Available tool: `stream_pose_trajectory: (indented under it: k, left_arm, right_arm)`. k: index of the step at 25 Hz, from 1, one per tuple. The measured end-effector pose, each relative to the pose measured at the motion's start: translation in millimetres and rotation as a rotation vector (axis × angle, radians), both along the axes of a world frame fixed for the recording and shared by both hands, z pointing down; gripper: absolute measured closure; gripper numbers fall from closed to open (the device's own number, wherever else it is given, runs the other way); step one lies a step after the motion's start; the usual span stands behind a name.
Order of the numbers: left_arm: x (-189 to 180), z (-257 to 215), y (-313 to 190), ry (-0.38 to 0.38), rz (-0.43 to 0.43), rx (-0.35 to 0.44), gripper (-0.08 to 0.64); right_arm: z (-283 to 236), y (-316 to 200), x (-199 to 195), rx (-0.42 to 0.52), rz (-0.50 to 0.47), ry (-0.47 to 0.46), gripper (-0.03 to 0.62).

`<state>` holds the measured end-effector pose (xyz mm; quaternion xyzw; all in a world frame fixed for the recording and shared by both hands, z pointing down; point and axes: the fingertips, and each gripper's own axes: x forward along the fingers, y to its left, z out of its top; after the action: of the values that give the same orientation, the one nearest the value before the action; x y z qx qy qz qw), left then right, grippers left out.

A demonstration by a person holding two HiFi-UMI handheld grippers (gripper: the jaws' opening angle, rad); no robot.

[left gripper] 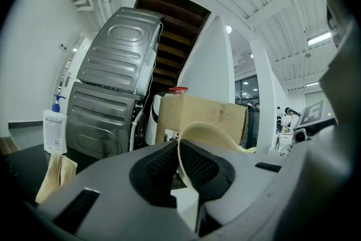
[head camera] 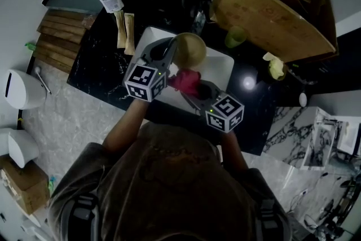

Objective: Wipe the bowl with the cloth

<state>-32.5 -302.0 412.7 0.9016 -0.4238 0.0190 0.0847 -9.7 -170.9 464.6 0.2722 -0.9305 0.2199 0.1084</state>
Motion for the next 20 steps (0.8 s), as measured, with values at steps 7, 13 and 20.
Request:
stream_pose_trajectory:
  k: [7,13,20]
  left_arm:
    - [-3.5,16.4,-1.1,-0.041,-0.012,-0.013,0.534]
    - [4.4,23.8,4.5,-0.085,0.01,-0.012,0.534]
    - [25.6,12.5,20.1,-0.114,0.069,0.046,0.534]
  right_arm:
    - [-36.4,5.5,8.1,0.064,0.012,-0.017,0.482]
    - [-68.0,-10.8,15.3,0.149,0.055,-0.018,0.482]
    - [-59.8,-40.2,15.8,0.167,0.068,0.051,0.482]
